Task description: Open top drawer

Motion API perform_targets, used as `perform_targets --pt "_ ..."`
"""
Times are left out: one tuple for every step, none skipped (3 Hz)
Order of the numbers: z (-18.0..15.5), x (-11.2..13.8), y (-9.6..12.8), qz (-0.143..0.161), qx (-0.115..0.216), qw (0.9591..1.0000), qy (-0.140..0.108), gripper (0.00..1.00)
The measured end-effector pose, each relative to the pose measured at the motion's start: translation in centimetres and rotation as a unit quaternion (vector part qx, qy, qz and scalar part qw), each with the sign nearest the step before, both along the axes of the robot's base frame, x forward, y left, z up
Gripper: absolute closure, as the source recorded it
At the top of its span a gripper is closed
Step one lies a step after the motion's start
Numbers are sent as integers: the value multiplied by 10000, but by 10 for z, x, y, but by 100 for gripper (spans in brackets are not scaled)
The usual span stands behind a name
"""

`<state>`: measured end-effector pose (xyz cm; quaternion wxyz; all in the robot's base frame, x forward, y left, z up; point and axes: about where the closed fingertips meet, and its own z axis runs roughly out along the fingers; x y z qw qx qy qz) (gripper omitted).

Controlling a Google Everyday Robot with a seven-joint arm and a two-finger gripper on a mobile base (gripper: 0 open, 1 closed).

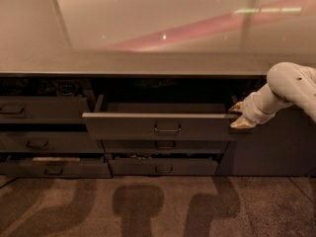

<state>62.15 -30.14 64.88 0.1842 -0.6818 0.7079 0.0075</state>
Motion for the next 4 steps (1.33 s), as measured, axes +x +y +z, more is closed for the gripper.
perform_targets --pt "-3 -6 -1 19 2 10000 7 100" --pt "-1 -6 0 19 2 10000 7 100" --pt "-4 -13 0 46 -11 10000 13 100" --pt "-1 -13 0 46 -11 10000 13 100"
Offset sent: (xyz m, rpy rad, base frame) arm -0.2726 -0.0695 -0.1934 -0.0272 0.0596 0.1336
